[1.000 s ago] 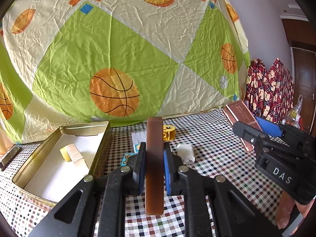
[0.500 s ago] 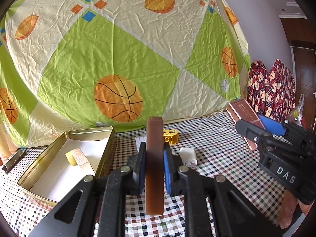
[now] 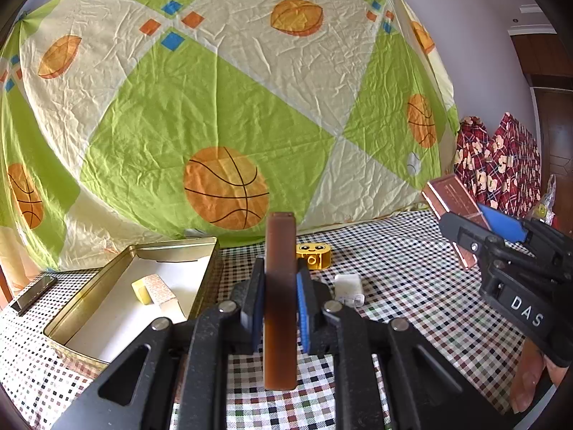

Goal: Organize rigid objects

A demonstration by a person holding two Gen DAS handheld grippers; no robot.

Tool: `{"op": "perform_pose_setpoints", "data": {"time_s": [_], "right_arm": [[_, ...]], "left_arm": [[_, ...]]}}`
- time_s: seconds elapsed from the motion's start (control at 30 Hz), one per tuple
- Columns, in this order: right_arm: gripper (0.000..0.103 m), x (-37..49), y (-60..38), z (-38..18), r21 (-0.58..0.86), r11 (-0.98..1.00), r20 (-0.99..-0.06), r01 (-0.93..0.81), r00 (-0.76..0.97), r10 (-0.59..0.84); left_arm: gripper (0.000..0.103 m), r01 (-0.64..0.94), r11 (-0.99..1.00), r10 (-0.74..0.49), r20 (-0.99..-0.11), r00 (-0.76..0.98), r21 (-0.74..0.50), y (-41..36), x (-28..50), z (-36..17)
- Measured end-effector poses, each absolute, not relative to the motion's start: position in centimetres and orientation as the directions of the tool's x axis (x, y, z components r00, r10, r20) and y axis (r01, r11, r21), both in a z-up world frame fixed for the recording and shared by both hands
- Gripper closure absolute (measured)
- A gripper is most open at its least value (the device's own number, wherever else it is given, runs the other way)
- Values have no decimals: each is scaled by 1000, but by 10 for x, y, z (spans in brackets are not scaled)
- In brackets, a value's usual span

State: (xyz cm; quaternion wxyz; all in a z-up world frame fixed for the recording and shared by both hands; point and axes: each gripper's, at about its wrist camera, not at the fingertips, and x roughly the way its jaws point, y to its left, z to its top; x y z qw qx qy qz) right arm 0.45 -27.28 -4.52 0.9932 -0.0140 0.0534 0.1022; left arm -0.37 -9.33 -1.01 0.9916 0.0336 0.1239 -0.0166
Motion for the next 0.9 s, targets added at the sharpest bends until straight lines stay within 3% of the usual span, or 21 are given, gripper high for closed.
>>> {"op": "perform_pose_setpoints", "data": {"time_s": [0.27,0.9], "right_arm": [[55,-5,-268,-43,-45,977,-67,-206,977,203],[55,-2,-259,-42,-58,970,-80,-238,969,233]], "left_arm": [[89,24,998,-10,-236,972,57,-87,-8,-9],[89,-22,1000,21,-255,967,-1,-60,-6,-6]]}}
